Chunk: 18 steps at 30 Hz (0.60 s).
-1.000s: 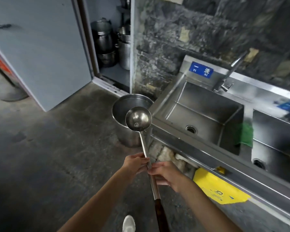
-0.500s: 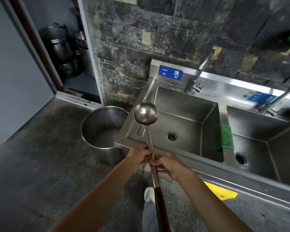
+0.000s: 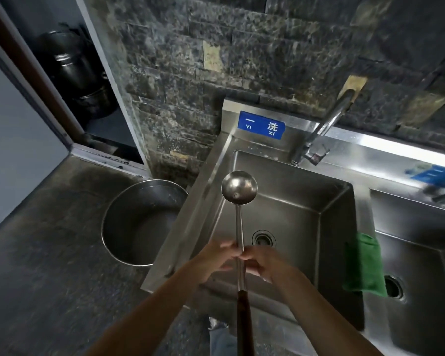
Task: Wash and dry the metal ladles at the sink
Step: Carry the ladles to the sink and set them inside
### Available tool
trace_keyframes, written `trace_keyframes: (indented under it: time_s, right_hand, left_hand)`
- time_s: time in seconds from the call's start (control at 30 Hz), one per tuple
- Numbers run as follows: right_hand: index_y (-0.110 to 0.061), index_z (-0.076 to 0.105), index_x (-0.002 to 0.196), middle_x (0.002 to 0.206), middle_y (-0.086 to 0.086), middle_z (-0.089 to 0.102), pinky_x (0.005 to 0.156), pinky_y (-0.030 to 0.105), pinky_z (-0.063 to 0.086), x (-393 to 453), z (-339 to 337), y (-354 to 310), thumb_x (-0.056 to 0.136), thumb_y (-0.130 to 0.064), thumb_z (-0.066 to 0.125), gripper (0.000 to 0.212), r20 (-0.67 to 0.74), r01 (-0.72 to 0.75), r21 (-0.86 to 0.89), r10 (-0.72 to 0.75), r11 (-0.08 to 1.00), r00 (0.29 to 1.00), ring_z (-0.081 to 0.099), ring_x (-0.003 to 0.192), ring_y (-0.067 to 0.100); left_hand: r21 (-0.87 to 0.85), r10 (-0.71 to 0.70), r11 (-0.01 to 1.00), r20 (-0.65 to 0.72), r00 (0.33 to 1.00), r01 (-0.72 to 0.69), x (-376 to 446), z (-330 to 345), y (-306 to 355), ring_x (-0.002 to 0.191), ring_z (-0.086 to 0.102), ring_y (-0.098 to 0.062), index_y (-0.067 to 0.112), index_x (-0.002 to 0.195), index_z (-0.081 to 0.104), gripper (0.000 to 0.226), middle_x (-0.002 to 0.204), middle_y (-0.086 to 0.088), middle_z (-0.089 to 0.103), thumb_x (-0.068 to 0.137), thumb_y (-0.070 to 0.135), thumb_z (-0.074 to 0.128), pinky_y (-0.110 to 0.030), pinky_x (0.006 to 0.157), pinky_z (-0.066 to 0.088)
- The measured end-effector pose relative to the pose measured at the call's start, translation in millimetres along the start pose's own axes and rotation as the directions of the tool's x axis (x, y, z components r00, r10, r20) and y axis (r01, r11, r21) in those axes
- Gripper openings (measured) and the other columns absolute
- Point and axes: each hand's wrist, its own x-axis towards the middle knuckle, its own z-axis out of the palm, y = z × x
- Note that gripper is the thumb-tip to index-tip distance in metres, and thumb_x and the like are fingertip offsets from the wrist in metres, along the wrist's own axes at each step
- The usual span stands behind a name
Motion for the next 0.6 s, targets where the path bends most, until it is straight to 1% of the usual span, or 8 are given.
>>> trace_keyframes:
  time_s: [0.1, 0.17, 0.23, 0.33, 0.43, 0.47, 0.53, 0.6]
  right_hand:
    - [0.006, 0.068, 0.102, 0.107, 0.020, 0.075, 0.081, 0.033, 0.061, 36, -6, -20, 0.091, 0.011, 0.060, 0.015, -0.010, -0.054, 0.021, 0.054, 0.998, 0.998, 0.073, 0.105, 0.032]
    - [0.009, 0.066, 0.106, 0.105, 0.022, 0.075, 0.080, 0.036, 0.062, 70, -9, -31, 0.090, 0.011, 0.061, 0.017, -0.034, -0.109, 0.039, 0.110, 0.993, 0.993, 0.074, 0.101, 0.032]
    - [0.009, 0.067, 0.107, 0.099, 0.018, 0.075, 0.076, 0.034, 0.062, 103, -10, -38, 0.089, 0.010, 0.064, 0.017, -0.043, -0.156, 0.033, 0.157, 0.987, 0.987, 0.074, 0.093, 0.028]
    - [0.005, 0.068, 0.100, 0.093, 0.014, 0.074, 0.077, 0.032, 0.061, 140, -11, -47, 0.089, 0.009, 0.066, 0.011, -0.058, -0.207, -0.010, 0.206, 0.978, 0.977, 0.072, 0.093, 0.025]
    - [0.007, 0.067, 0.107, 0.106, 0.017, 0.075, 0.083, 0.036, 0.062, 166, -8, -52, 0.088, 0.009, 0.068, 0.019, -0.071, -0.242, -0.006, 0.241, 0.970, 0.968, 0.073, 0.103, 0.027]
    - [0.007, 0.066, 0.109, 0.109, 0.017, 0.075, 0.081, 0.036, 0.062, 174, -7, -54, 0.088, 0.009, 0.069, 0.021, -0.074, -0.256, 0.000, 0.255, 0.967, 0.964, 0.073, 0.104, 0.027]
    - [0.007, 0.066, 0.108, 0.108, 0.017, 0.075, 0.067, 0.031, 0.062, 190, -5, -58, 0.089, 0.009, 0.068, 0.019, -0.073, -0.283, 0.009, 0.283, 0.959, 0.956, 0.074, 0.098, 0.026]
    - [0.006, 0.065, 0.102, 0.104, 0.017, 0.075, 0.058, 0.029, 0.060, 196, -2, -63, 0.090, 0.010, 0.066, 0.013, -0.065, -0.285, 0.017, 0.285, 0.958, 0.956, 0.073, 0.092, 0.026]
  left_hand:
    - [0.136, -0.055, 0.990, 0.053, 0.997, 0.048, 17, -2, 6, 0.099, 0.069, -0.011, 0.032, 0.102, 0.064, 0.029, 0.112, 0.002, 0.070, 0.080, 0.020, 0.077, -0.027, 0.077, 0.061]
    - [0.262, -0.065, 0.964, 0.089, 0.994, 0.039, 33, 0, 4, 0.086, 0.069, -0.010, 0.023, 0.103, 0.065, 0.028, 0.101, -0.001, 0.070, 0.078, 0.015, 0.077, -0.030, 0.077, 0.060]
    - [0.348, -0.105, 0.936, 0.129, 0.986, 0.054, 45, 3, 3, 0.087, 0.070, -0.014, 0.014, 0.106, 0.067, 0.026, 0.101, -0.008, 0.072, 0.082, 0.018, 0.074, -0.035, 0.083, 0.060]
    - [0.294, -0.201, 0.941, 0.079, 0.977, 0.169, 65, 5, -1, 0.098, 0.072, -0.021, 0.008, 0.113, 0.066, 0.028, 0.108, -0.011, 0.072, 0.088, 0.018, 0.071, -0.028, 0.079, 0.061]
    - [0.263, -0.215, 0.942, 0.002, 0.977, 0.207, 84, 2, -1, 0.093, 0.070, -0.019, 0.004, 0.111, 0.067, 0.024, 0.104, -0.010, 0.071, 0.089, 0.014, 0.068, -0.017, 0.064, 0.054]
    - [0.270, -0.216, 0.939, -0.015, 0.976, 0.212, 92, 0, 0, 0.092, 0.070, -0.018, 0.006, 0.107, 0.068, 0.019, 0.101, -0.008, 0.071, 0.089, 0.014, 0.067, -0.018, 0.065, 0.053]
    - [0.296, -0.217, 0.930, -0.037, 0.975, 0.218, 107, -2, 1, 0.088, 0.069, -0.015, 0.010, 0.097, 0.069, 0.011, 0.092, -0.005, 0.070, 0.089, 0.016, 0.066, -0.022, 0.070, 0.053]
    - [0.321, -0.205, 0.922, -0.068, 0.976, 0.216, 111, -7, 3, 0.080, 0.066, -0.012, 0.009, 0.095, 0.070, 0.011, 0.084, -0.003, 0.067, 0.089, 0.016, 0.065, -0.021, 0.068, 0.050]
